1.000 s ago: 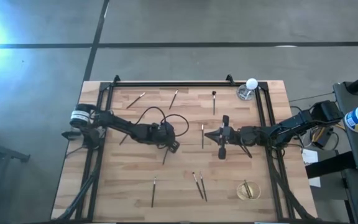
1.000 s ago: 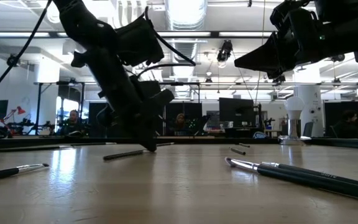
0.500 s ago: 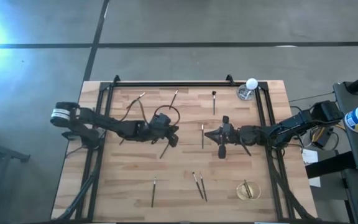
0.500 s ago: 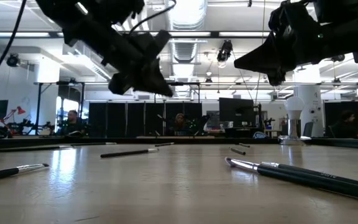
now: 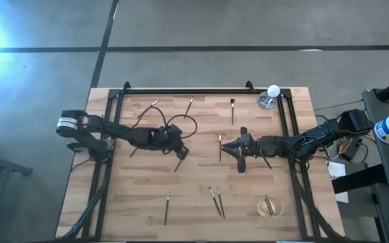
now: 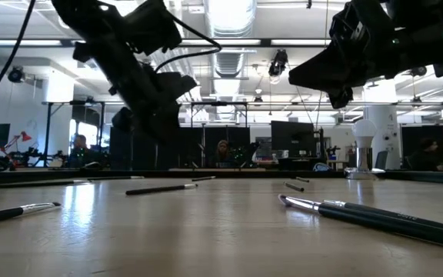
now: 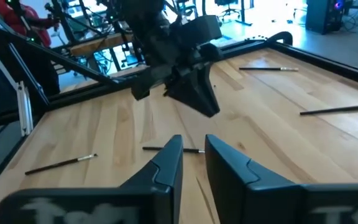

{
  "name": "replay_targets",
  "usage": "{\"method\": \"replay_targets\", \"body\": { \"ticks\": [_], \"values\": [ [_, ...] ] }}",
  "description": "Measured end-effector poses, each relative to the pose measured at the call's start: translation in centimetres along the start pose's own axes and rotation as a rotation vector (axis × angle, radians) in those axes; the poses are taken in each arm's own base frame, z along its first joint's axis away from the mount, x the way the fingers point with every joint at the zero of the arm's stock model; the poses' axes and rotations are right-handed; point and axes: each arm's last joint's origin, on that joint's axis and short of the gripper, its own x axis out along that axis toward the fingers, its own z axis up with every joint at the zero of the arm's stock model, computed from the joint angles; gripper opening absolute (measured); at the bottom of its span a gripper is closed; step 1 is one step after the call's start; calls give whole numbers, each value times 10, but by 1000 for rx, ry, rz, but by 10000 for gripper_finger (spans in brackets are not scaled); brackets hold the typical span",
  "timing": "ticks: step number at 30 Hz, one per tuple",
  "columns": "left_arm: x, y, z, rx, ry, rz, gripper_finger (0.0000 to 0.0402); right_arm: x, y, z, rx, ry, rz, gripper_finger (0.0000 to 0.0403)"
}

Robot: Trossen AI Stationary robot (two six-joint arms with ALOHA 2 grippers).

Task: Pick & Place Makeup Brushes
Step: Put the eyeshadow brush into the makeup brush holder

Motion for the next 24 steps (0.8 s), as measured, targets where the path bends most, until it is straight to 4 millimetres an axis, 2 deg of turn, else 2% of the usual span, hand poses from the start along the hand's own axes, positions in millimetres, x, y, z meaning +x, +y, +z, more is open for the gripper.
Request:
{"method": "replay_targets", "body": {
  "ticks": [5, 12, 24],
  "values": [
    [18, -7, 7, 21, 88, -60, 84, 0, 0, 1, -2, -2, -1, 77],
    [43, -16, 10, 75, 184, 5, 85, 0, 0, 0, -3, 0, -1, 70],
    [59, -19, 8, 83, 218, 62, 85, 0, 0, 0, -14, 6, -2, 72]
  ]
}}
